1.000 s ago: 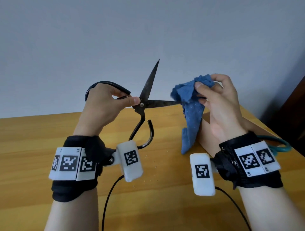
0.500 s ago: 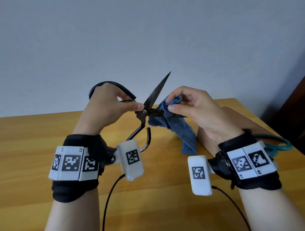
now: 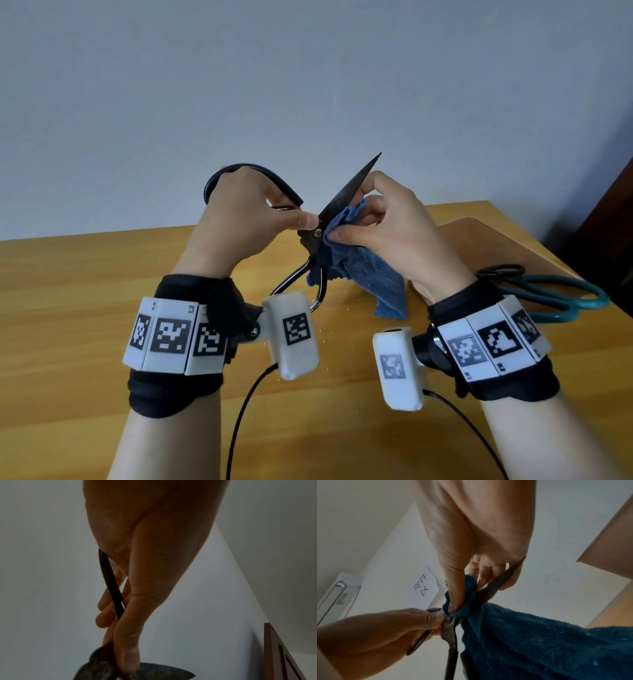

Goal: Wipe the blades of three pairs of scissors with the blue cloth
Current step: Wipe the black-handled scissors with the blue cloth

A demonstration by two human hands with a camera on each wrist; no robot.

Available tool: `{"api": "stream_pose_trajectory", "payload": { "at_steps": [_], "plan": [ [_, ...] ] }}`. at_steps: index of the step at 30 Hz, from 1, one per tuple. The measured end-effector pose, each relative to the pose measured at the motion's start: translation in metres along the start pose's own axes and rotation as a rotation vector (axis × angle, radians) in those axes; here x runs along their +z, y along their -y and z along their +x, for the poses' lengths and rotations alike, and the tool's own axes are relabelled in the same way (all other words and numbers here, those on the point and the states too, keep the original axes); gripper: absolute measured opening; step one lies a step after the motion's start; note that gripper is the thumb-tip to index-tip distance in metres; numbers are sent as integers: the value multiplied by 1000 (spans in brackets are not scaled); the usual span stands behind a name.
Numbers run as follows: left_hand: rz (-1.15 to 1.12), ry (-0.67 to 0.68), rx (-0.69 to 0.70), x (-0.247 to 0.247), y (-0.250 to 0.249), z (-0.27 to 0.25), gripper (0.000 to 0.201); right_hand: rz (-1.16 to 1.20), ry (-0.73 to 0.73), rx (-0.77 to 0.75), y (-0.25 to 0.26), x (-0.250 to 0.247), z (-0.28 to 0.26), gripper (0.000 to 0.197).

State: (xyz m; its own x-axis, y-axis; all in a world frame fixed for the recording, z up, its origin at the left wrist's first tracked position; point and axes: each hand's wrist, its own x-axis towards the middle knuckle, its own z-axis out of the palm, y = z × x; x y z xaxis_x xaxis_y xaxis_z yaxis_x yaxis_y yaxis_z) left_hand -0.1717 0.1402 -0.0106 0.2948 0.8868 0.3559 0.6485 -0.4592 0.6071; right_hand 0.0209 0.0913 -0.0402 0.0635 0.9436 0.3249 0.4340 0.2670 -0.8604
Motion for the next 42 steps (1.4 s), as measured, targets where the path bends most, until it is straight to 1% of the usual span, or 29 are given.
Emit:
{"api": "stream_pose_trajectory", "payload": {
  "at_steps": [3,8,13,15,19,25,27,30,31,32,33,34,36,37,38,39,40,42],
  "plan": [
    [4,5,-7,-1,1,-1,27,-56,4,-8,1,2,0,45],
    [-13,-3,-58,-4,6,-1,27,-85,24,-21,1,-2,-1,36],
    [-17,-1,-15,-2,2,-1,27,-94,19,-14,1,-1,-1,39],
    [-39,-26,3,0,-2,-1,27,-74,-5,-10,0,1,-1,38],
    [-75,-102,33,5,-11,-3,26,-41,-57,5,-2,1,1,35],
    [-24,-210,52,11,-16,-2,20,-24,-115,30,-3,-2,1,31],
    [-64,-294,73,11,-19,-3,18,4,-138,42,-2,-1,1,31],
    [-174,-487,145,6,-25,-4,18,66,-169,56,0,-2,0,30],
    [-203,-524,156,4,-25,-4,22,85,-184,61,0,-2,0,30],
    [-216,-537,140,3,-24,-3,31,103,-199,69,-1,-3,1,31],
    [-211,-516,95,2,-22,-2,43,125,-213,78,-2,-3,1,31],
    [-197,-460,35,4,-18,-1,55,153,-223,90,-2,-3,2,31],
    [-137,-275,-87,9,-10,-1,70,231,-229,122,-1,-4,3,31],
    [-103,-169,-124,12,-8,-1,70,276,-225,139,0,-4,3,31],
    [-111,-69,-126,15,-5,-1,66,320,-220,155,1,-4,2,31],
    [-166,16,-113,18,-4,-1,58,361,-216,168,1,-4,2,32],
    [-243,75,-87,21,-5,-1,48,394,-214,177,2,-4,2,32],
    [-326,111,0,25,-7,-2,30,441,-219,190,3,-2,2,32]
  ]
}}
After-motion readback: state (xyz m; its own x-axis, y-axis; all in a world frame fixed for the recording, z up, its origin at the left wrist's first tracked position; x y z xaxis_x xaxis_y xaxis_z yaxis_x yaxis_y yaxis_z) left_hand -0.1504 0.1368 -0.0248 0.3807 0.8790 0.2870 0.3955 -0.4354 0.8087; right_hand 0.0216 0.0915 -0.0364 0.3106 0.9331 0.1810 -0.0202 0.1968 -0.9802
